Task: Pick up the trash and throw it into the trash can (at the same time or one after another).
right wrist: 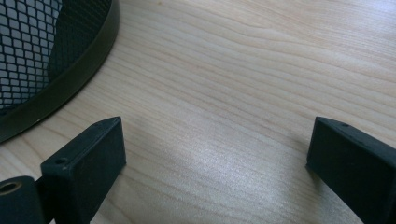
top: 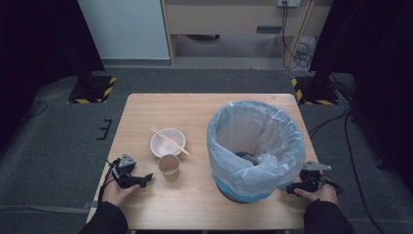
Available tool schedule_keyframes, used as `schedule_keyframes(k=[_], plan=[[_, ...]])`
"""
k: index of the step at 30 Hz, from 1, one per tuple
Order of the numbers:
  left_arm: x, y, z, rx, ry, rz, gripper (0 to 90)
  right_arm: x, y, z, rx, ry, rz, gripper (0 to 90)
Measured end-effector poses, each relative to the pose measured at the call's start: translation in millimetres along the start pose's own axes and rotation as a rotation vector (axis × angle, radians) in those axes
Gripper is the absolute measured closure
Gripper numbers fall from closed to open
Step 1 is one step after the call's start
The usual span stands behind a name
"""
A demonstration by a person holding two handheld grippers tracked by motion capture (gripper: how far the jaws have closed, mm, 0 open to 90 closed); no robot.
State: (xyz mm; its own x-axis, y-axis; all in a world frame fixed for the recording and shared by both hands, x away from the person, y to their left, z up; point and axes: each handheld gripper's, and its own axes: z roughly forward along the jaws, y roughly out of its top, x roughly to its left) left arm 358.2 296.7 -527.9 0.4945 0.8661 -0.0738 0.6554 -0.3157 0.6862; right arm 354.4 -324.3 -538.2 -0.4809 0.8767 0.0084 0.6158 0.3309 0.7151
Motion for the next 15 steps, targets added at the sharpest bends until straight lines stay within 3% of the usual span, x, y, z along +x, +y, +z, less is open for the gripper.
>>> schedule_keyframes(k=[2, 4, 9, 12, 15], plan=[[-0.5, 1.8, -2.5, 0.005, -0.011, -0.030, 17.4, -0.3, -0.2, 0.2, -0.003, -0.001, -0.001, 4.3], [-1.1, 4.6, -7.2, -0.012, 0.009, -0.037, 18.5, 0.2, 0.1, 0.6, -0.001, -0.002, 0.006, 3.8], [-0.6, 12.0, -23.1, -0.131, 0.057, -0.085, 19.0, 1.1, 0.4, 1.4, 0.004, 0.000, 0.002, 1.0], [-0.1, 14.2, -29.5, -0.169, 0.070, -0.099, 19.0, 1.7, 0.3, 1.2, 0.009, 0.004, 0.001, 0.8], [-1.6, 18.8, -42.4, -0.230, 0.113, -0.116, 18.7, 1.6, 0.3, 1.2, 0.009, 0.003, -0.001, 0.8]])
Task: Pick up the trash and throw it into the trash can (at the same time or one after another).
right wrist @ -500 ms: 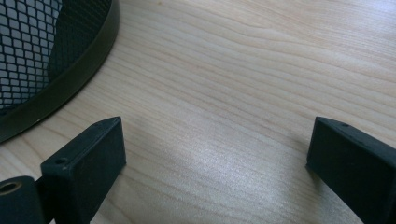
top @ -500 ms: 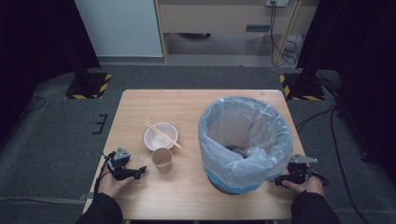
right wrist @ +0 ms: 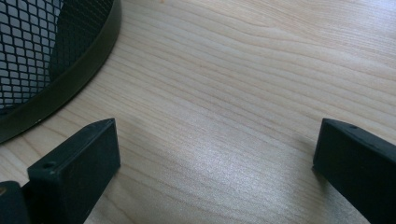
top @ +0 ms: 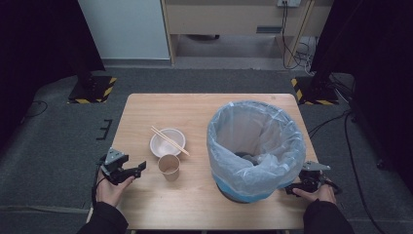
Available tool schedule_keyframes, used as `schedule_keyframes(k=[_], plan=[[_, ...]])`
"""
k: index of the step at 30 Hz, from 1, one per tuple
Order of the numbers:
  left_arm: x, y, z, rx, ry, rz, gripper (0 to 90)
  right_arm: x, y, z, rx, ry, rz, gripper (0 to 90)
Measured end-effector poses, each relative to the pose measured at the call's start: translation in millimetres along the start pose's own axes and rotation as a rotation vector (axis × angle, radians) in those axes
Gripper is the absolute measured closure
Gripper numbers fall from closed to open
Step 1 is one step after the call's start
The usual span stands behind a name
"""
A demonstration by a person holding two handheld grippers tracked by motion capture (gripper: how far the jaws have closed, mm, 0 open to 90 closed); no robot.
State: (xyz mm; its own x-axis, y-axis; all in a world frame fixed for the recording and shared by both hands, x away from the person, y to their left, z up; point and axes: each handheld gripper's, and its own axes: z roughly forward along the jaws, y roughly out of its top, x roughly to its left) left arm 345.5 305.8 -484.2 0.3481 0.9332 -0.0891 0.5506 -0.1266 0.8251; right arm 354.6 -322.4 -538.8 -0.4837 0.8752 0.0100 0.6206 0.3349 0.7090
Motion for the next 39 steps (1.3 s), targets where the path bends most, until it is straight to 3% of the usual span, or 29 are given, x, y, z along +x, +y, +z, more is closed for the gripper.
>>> schedule_keyframes(k=[3, 7, 14, 19, 23, 29, 33, 39], plan=[[-2.3, 9.8, -14.7, -0.102, 0.020, -0.022, 17.4, 0.0, -0.1, -0.2, 0.001, 0.002, 0.000, 0.8], [-5.4, 17.6, -28.1, -0.158, 0.027, -0.043, 17.4, 0.2, -0.2, -0.2, 0.001, 0.003, -0.002, 0.9], [-18.7, 32.1, -41.2, -0.261, -0.037, -0.050, 20.6, 0.5, 0.0, 0.0, 0.001, 0.001, 0.001, 0.9], [-37.2, 39.6, -42.6, -0.292, -0.092, -0.016, 24.2, 0.4, 0.0, 0.0, 0.001, 0.001, 0.001, 0.9], [-49.2, 41.9, -37.3, -0.285, -0.133, -0.004, 26.5, 0.0, 0.3, 0.2, 0.000, 0.001, -0.003, 0.9], [-64.4, 40.4, -16.3, -0.215, -0.160, 0.042, 32.0, 0.0, 0.3, 0.2, 0.000, 0.002, -0.003, 0.9], [-67.3, 36.6, -6.7, -0.163, -0.157, 0.070, 37.9, -0.2, 0.4, 0.6, -0.002, 0.001, -0.006, 0.9], [-63.8, 28.7, 6.2, -0.093, -0.148, 0.073, 44.2, -0.1, 0.5, 0.6, -0.002, 0.001, -0.007, 0.9]])
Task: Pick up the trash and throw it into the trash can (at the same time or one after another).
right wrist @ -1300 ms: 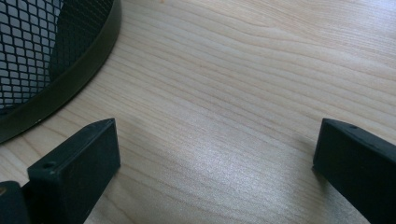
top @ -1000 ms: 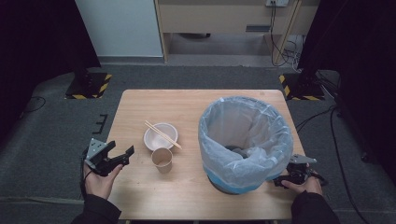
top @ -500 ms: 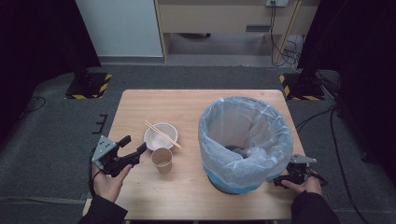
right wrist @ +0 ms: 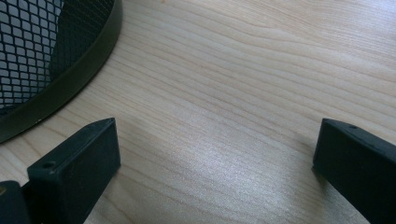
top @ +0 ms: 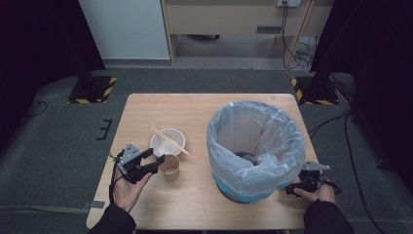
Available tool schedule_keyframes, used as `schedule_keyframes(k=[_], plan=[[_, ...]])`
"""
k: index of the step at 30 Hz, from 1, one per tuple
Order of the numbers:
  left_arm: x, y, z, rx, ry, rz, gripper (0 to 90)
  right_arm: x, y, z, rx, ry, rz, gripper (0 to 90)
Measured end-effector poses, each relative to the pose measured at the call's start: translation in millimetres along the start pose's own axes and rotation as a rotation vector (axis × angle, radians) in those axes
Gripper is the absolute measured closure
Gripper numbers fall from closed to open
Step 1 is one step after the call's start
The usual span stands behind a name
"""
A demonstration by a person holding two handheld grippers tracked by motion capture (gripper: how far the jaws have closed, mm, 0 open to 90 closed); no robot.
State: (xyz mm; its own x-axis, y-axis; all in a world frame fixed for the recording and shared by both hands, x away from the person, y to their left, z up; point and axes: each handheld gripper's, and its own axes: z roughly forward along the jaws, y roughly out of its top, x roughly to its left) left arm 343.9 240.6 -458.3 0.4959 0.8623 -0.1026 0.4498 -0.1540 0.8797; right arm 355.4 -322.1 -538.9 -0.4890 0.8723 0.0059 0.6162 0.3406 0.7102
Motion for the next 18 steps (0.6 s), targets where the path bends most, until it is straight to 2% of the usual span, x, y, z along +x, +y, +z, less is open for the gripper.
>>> schedule_keyframes(k=[2, 8, 15, 18], plan=[[2.3, -1.9, 2.0, 0.020, 0.013, 0.008, 45.8, 0.0, 0.1, 0.1, 0.000, 0.002, -0.002, 0.9], [10.0, -8.8, 7.6, 0.071, -0.005, -0.031, 50.6, 0.6, 0.4, 0.2, 0.003, 0.012, -0.006, 0.9], [5.5, -11.1, 14.5, 0.130, -0.034, -0.023, 57.8, 1.3, 0.7, 0.5, 0.004, 0.018, -0.013, 0.9], [3.4, -12.0, 16.4, 0.161, -0.032, -0.013, 61.6, 1.6, 0.9, 0.6, 0.004, 0.021, -0.015, 0.9]])
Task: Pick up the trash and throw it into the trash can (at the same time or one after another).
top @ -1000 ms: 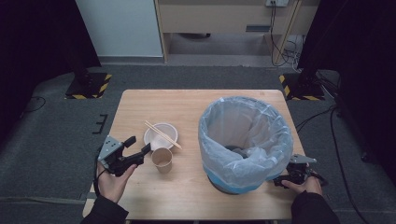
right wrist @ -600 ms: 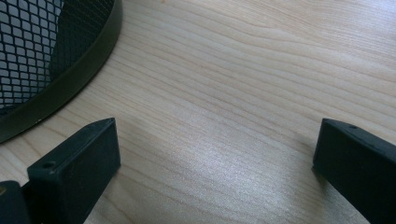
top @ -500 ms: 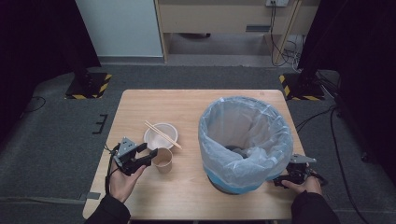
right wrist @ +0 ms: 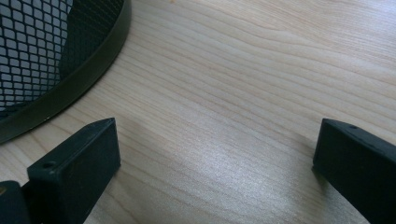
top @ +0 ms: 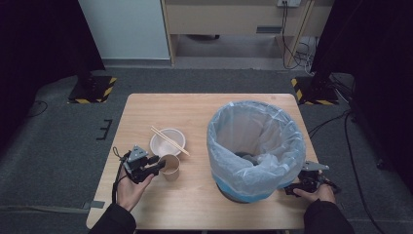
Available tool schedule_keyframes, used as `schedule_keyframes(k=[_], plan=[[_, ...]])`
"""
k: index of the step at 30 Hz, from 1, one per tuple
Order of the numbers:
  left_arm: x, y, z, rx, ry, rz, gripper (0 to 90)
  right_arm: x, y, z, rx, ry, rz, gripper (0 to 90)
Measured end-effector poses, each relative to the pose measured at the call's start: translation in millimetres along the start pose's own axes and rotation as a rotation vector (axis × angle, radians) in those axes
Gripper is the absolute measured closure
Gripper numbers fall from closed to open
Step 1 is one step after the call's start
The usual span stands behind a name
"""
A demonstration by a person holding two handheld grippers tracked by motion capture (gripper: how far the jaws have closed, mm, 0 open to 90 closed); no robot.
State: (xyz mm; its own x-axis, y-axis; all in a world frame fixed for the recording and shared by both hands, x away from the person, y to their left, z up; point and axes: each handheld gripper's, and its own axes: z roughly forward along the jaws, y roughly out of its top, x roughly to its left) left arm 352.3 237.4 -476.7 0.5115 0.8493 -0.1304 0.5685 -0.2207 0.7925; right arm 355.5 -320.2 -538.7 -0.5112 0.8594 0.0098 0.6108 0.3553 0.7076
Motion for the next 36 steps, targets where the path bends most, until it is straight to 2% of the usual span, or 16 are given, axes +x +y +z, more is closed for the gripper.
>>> schedule_keyframes(k=[9, 12, 18, 26, 36], plan=[[1.0, -2.2, 0.0, 0.073, 0.002, -0.027, 77.0, 0.5, 0.1, 0.4, -0.002, 0.004, -0.006, 0.9], [-0.2, -1.3, -1.5, 0.079, -0.011, -0.033, 82.0, 0.5, 0.1, 0.3, -0.002, 0.005, -0.006, 0.9], [-2.9, 1.3, -6.6, 0.067, -0.028, -0.029, 84.2, 0.5, 0.1, 0.4, -0.003, 0.005, -0.007, 0.9], [-5.8, 8.1, -24.1, -0.030, -0.051, -0.029, 84.3, 0.6, 0.1, 0.1, 0.000, 0.008, -0.010, 0.9], [-9.5, 21.7, -54.0, -0.189, -0.060, -0.025, 84.3, 0.6, 0.1, 0.3, -0.002, 0.007, -0.010, 0.9]])
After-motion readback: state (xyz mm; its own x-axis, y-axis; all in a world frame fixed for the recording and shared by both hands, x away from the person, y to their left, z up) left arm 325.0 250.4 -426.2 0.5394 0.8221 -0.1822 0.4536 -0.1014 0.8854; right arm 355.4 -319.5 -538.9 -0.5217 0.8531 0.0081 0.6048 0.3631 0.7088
